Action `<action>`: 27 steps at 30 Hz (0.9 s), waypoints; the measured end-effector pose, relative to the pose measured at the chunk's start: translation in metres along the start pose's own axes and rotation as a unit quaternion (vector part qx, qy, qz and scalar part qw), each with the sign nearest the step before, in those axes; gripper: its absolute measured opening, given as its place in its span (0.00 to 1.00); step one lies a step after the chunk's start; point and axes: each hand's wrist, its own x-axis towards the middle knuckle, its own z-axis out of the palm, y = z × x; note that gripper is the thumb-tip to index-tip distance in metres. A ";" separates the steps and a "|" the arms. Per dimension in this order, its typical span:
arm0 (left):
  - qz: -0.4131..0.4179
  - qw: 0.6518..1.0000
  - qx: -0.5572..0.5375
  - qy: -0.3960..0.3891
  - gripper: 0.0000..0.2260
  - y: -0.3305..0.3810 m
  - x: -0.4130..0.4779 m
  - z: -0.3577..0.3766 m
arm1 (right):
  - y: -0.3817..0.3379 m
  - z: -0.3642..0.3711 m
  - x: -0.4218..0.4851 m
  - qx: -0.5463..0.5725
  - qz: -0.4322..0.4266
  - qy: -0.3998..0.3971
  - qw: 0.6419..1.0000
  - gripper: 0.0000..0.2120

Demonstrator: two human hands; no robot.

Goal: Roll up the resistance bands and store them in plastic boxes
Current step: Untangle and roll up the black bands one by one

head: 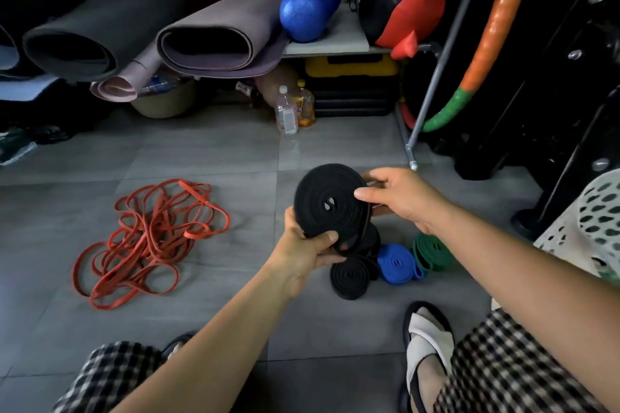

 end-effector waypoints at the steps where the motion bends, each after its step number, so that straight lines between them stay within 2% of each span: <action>1: -0.011 1.000 -0.001 0.004 0.21 -0.005 0.011 0.003 | 0.006 -0.002 0.010 -0.017 0.004 0.001 1.000 0.11; 7: -0.100 0.995 -0.006 -0.005 0.22 -0.035 0.096 0.020 | 0.067 -0.011 0.092 -0.115 0.066 0.033 0.991 0.16; 11: -0.158 0.987 0.003 0.010 0.15 -0.072 0.163 0.028 | 0.125 -0.014 0.144 -0.112 0.134 0.068 0.982 0.17; 15: -0.205 0.972 0.104 0.045 0.14 -0.121 0.224 0.021 | 0.195 -0.001 0.173 -0.074 0.191 0.114 0.972 0.13; 19: -0.240 0.957 0.155 0.052 0.16 -0.167 0.269 0.012 | 0.243 0.012 0.192 -0.083 0.201 0.159 0.963 0.17; 24: -0.247 0.940 0.234 0.027 0.15 -0.192 0.299 0.012 | 0.279 0.017 0.207 -0.122 0.202 0.172 0.956 0.21; 27: -0.247 0.907 0.342 -0.001 0.14 -0.198 0.301 0.014 | 0.290 0.019 0.207 -0.155 0.201 0.174 0.952 0.19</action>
